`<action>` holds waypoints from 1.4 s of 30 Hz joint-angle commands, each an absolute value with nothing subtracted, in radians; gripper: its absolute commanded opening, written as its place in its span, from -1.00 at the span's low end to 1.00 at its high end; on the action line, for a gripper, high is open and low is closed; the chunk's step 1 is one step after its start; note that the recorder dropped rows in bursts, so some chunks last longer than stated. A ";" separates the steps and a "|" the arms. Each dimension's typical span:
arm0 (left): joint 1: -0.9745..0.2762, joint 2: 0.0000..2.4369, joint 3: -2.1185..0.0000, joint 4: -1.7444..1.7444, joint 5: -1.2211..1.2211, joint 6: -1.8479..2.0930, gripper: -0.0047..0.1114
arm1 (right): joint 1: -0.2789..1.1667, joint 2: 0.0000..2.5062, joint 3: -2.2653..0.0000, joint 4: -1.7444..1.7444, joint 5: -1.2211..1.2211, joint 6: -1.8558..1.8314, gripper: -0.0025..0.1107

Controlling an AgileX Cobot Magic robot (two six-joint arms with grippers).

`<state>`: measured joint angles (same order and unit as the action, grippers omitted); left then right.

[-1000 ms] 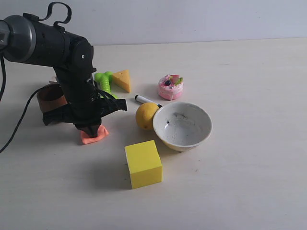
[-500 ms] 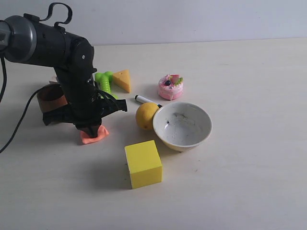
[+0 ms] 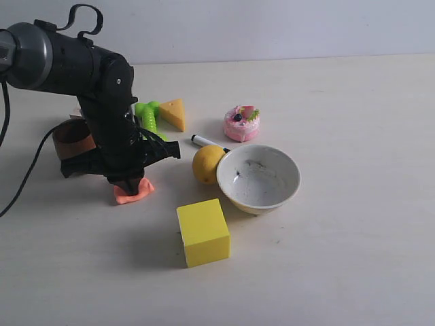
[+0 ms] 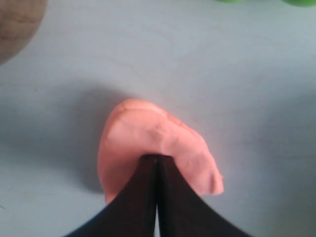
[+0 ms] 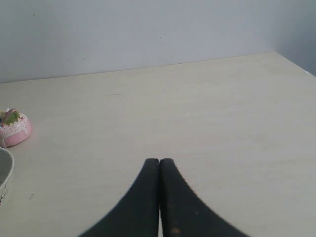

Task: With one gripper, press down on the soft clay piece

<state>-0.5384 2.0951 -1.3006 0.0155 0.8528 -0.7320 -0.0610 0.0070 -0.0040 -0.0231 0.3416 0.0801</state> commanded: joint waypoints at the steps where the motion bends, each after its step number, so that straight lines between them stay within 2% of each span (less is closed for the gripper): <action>1: -0.540 2.137 -1.283 0.035 0.842 -0.730 -0.92 | -0.066 0.000 0.000 -0.025 0.337 0.079 -0.96; 19: -0.540 2.132 -1.283 0.041 0.846 -0.730 -0.91 | -0.066 0.000 0.000 -0.025 0.337 0.079 -0.96; 28: -0.540 2.119 -1.283 0.045 0.831 -0.730 -0.38 | -0.066 0.000 0.000 -0.025 0.337 0.079 -0.96; 31: -0.540 2.119 -1.283 0.045 0.831 -0.730 -0.26 | -0.066 0.000 0.000 -0.025 0.337 0.079 -0.96; 42: -0.540 2.115 -1.283 0.045 0.831 -0.732 -0.25 | -0.066 0.000 0.000 -0.025 0.337 0.079 -0.96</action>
